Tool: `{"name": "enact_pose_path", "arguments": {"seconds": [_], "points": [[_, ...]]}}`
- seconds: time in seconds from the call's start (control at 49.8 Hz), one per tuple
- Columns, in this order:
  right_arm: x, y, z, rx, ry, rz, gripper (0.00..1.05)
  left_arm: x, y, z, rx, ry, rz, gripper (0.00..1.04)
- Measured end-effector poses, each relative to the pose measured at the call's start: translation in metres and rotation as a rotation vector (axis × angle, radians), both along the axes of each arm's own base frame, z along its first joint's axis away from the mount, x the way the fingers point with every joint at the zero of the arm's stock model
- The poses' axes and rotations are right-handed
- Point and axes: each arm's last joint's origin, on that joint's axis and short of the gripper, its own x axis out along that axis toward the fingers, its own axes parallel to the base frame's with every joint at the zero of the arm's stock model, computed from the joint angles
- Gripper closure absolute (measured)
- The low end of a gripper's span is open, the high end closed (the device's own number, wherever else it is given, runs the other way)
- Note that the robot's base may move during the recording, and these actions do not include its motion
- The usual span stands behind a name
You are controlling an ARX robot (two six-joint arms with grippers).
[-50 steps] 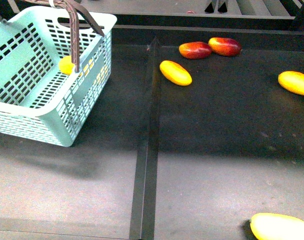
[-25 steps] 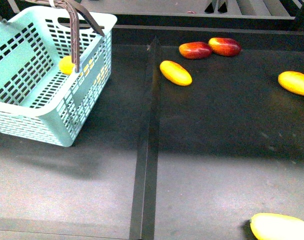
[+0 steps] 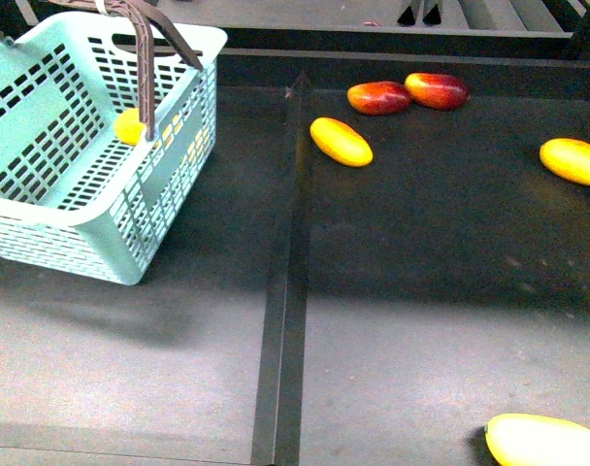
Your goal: Pick lemon and mango into basket
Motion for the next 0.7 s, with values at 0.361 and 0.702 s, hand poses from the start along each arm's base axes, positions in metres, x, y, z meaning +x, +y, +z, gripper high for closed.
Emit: {"name": "enact_pose_path", "arguments": {"seconds": [0.361,0.702], "points": [[0.000,0.000,0.000,0.000,0.000,0.000,0.09,-0.013,0.000,-0.003,0.000,0.005,0.000,1.01],[0.000,0.000,0.000,0.000,0.000,0.000,0.09,-0.013,0.000,-0.003,0.000,0.005,0.000,1.01]]}}
